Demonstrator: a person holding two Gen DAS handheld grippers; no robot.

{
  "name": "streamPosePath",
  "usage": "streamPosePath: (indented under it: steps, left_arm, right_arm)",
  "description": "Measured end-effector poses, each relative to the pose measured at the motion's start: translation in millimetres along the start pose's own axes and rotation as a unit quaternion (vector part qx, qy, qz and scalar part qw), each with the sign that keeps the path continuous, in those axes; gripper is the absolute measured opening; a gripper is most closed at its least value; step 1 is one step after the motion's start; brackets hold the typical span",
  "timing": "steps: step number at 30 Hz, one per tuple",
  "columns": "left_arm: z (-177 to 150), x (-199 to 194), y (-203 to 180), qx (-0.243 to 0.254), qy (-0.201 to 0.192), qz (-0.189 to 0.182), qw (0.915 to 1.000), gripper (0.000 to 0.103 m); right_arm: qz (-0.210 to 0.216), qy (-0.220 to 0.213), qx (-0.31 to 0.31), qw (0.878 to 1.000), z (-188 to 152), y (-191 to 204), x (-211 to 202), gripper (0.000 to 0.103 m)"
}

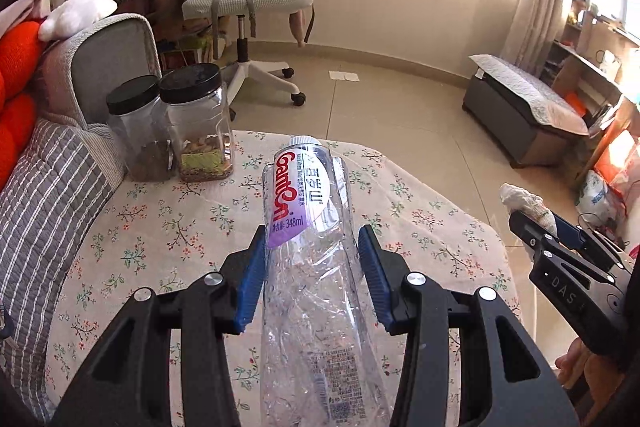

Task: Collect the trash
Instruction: 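Carry the water bottle and tissue bundle over the white bin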

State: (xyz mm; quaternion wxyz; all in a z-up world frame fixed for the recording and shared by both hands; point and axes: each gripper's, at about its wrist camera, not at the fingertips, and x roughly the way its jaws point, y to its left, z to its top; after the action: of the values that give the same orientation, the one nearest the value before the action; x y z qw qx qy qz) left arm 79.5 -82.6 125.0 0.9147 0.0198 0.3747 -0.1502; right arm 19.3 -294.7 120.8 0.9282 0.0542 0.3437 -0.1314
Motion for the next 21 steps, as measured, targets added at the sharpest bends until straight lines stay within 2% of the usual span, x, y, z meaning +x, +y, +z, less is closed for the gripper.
streamPosePath:
  steps: [10, 21]
  left_arm:
    - [2, -15, -88, 0.047, -0.017, -0.050, 0.9975, 0.046]
    - [-9, -18, -170, 0.093, -0.014, -0.089, 0.9917, 0.046]
  right_arm:
    - [-0.061, -0.024, 0.051, 0.997, -10, -87, -36, 0.041]
    - [-0.134, -0.030, 0.119, 0.983, -41, -176, -54, 0.041]
